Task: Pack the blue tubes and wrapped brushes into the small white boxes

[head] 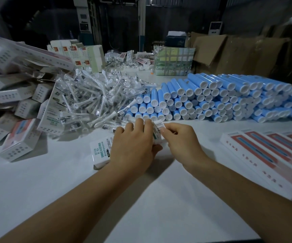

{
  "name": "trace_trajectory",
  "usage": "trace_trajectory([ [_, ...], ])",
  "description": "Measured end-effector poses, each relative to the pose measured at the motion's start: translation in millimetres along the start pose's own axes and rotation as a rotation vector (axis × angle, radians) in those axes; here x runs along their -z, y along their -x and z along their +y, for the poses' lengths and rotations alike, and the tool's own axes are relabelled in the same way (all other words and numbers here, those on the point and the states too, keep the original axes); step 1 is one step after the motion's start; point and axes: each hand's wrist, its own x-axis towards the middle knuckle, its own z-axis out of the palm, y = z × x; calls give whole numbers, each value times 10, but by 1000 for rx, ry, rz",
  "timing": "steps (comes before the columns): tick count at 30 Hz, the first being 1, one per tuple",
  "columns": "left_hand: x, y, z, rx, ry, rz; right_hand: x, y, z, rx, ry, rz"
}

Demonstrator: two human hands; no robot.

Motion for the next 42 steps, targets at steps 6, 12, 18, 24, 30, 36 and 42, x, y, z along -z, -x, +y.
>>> trace_trajectory([
  [6, -17, -21, -5, 20, 51, -29, 5, -22, 24, 46, 138, -36],
  [12, 31, -49, -35, 72, 101, -16, 100, -138, 14, -166, -362, 211],
  [18, 58, -51, 70, 40, 118, -7, 51, -56, -47, -471, -1120, -244],
  [24, 109, -7, 115, -29, 45, -10, -45, 13, 12, -89, -531, -13],
  [30, 201, 28, 125, -54, -31, -19, -50, 91, 34, 253, 129, 65],
  [36, 204, 23, 100, -59, -20, -46, -9, 112, -35, 17, -281, -35],
  [42, 183, 20, 100, -49, -33, -77, 38, 34, -52, -195, -633, -113],
])
